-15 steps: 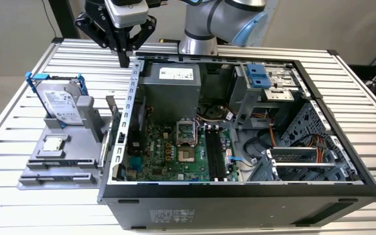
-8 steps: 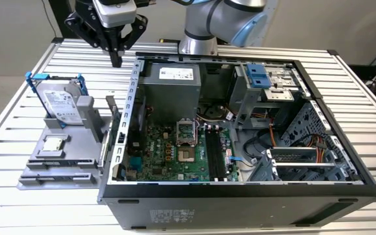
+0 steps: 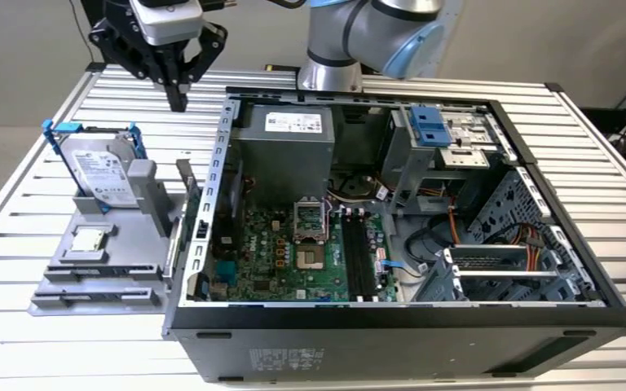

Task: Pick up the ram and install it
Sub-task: 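Reach for the ram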

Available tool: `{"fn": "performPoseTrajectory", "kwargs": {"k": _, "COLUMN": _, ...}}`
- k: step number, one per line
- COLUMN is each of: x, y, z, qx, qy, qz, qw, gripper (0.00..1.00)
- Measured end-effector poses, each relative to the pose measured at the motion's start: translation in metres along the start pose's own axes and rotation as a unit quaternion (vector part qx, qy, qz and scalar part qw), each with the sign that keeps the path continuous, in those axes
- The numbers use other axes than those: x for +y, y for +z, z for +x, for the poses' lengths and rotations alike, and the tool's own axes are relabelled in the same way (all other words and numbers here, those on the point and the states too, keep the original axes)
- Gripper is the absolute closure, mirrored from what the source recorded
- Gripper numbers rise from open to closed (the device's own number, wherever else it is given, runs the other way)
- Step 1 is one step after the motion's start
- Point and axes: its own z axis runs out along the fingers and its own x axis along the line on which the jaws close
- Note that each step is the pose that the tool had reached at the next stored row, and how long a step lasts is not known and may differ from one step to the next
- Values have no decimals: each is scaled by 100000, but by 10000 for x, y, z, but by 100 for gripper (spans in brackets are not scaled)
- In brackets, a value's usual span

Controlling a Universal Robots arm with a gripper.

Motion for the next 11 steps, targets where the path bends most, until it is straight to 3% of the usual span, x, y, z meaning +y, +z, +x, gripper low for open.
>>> {"fn": "performPoseTrajectory", "kwargs": {"k": 11, "x": -11, "y": -5, "z": 221, "qx": 19, "qy": -387, "qz": -9, "qw": 99999, "gripper": 100}}
